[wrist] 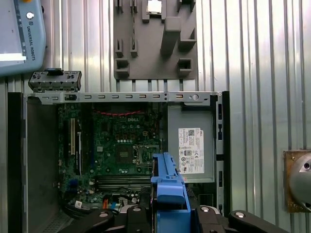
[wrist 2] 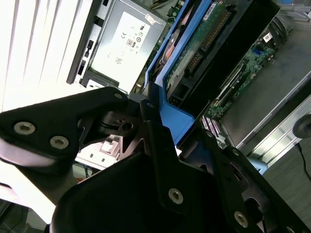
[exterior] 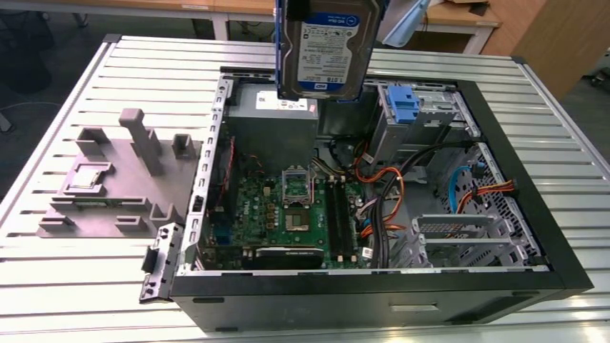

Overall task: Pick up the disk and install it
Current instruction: 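Pick up the disk, then insert the disk into the insertion slot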

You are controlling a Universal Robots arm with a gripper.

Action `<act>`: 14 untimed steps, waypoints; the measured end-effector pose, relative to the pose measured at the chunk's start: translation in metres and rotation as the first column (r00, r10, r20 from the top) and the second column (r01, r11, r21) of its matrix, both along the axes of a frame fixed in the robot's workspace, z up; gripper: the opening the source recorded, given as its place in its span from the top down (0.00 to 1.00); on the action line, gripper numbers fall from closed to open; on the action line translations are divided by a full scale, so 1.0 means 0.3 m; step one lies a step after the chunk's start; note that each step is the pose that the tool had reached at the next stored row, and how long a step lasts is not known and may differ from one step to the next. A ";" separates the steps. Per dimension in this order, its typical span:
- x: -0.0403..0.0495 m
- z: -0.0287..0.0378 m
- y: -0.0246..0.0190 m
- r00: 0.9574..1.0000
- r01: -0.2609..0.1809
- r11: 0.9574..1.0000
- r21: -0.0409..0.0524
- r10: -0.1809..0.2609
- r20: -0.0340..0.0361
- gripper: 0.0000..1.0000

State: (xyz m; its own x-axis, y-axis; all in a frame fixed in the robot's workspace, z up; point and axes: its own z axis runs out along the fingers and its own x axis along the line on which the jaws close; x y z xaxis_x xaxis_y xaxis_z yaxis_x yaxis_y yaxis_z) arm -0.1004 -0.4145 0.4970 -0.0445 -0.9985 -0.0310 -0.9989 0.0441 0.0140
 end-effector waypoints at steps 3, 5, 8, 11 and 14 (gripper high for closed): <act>0.000 0.000 0.000 1.000 0.000 1.000 0.000 0.000 0.000 0.63; 0.000 0.000 0.000 1.000 0.000 1.000 0.001 0.000 0.000 0.63; 0.000 0.000 0.000 1.000 0.000 1.000 0.001 0.000 0.000 0.63; 0.000 0.000 0.000 1.000 0.000 1.000 0.001 0.000 0.000 0.63; 0.000 0.000 -0.001 1.000 0.000 1.000 -0.001 0.000 0.000 0.63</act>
State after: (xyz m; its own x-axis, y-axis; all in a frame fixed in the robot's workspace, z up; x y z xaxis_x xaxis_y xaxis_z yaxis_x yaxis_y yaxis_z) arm -0.1004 -0.4149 0.4971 -0.0445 -0.9986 -0.0297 -0.9989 0.0441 0.0140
